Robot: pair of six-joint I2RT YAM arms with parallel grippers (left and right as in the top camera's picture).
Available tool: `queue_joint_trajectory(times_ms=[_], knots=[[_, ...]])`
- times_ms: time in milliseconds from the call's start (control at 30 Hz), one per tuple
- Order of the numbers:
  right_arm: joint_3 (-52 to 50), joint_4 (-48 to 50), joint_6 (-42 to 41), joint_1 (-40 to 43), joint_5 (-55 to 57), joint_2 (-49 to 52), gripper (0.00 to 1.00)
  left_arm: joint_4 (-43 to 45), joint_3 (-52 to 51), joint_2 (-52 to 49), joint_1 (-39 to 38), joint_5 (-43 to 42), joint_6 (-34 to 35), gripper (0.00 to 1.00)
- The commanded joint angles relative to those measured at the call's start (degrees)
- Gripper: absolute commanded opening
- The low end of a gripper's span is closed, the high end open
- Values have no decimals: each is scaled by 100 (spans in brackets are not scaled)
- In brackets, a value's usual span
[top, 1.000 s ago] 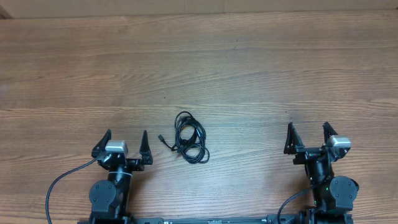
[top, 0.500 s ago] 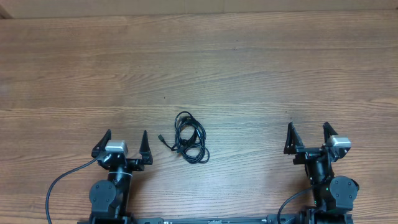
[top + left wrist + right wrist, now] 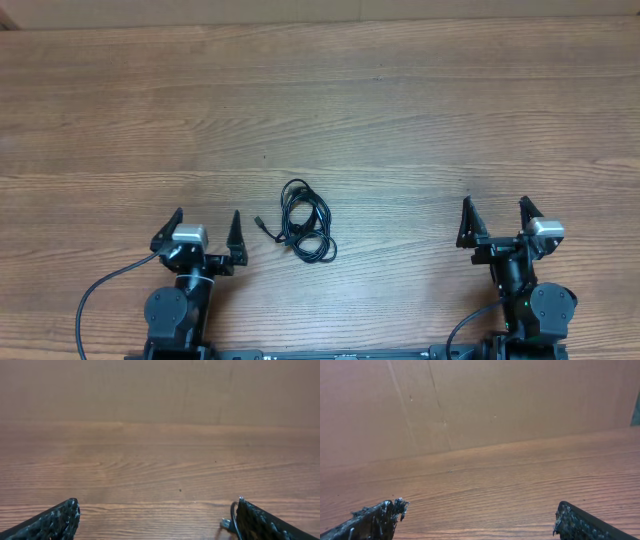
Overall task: Untangle cables
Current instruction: 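Move the left gripper forward to the left edge of the black cable bundle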
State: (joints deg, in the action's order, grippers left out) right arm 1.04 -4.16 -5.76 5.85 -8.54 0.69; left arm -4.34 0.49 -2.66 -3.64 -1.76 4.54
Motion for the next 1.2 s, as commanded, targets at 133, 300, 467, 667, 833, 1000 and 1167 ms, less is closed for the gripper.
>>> queue_joint_trajectory(times_ms=[133, 300, 467, 667, 833, 1000, 1167], knots=[[-55, 9, 24, -4, 81, -52, 100, -173, 205, -225, 28, -245, 59, 100], [-55, 9, 24, -4, 81, -52, 100, -817, 706, -610, 24, -278, -31, 99], [-55, 9, 24, -4, 81, -52, 100, -1021, 1043, -1237, 26, -271, -76, 99], [-55, 9, 24, -4, 81, -52, 100, -903, 1322, -2116, 24, -273, -79, 99], [-55, 9, 24, -4, 81, -52, 100, -911, 1604, -2837, 24, -273, -140, 100], [-55, 9, 24, -4, 81, -52, 100, -931, 1888, -3545, 24, -275, -181, 100], [-55, 9, 24, -4, 81, -52, 100, -1106, 2234, -4214, 24, -275, -203, 99]])
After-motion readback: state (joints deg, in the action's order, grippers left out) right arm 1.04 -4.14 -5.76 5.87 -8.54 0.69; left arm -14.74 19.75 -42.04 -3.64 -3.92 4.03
